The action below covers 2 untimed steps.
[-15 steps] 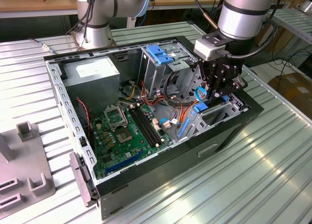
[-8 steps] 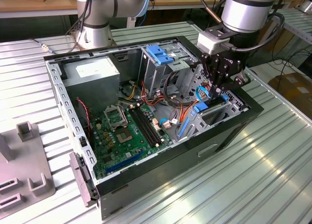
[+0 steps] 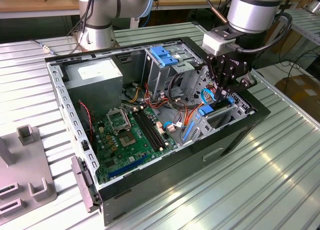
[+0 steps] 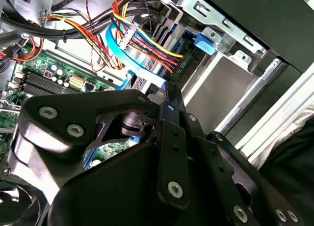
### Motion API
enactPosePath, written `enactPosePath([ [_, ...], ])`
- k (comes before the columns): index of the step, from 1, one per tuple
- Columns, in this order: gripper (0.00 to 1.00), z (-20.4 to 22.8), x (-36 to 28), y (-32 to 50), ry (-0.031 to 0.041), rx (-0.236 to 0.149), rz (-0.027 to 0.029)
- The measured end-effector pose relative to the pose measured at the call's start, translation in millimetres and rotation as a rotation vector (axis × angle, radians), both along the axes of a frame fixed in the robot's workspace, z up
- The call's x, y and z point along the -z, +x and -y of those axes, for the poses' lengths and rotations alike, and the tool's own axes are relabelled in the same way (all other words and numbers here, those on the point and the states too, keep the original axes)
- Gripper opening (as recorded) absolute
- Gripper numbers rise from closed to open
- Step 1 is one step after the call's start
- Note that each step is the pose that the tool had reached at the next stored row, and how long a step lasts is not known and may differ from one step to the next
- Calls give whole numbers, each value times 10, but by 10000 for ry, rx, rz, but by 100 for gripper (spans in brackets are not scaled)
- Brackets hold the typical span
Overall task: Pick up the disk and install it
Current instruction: 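Insert the second disk wire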
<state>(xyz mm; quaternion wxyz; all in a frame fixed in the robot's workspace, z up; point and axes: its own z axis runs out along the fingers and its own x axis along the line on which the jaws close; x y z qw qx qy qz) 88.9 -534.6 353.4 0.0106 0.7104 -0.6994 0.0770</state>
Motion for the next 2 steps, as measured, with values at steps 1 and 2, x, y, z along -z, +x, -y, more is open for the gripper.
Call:
enactPosePath([
  [1, 11, 0, -1, 0, 0, 0, 0],
  [2, 11, 0, -2, 0, 0, 1, 0],
])
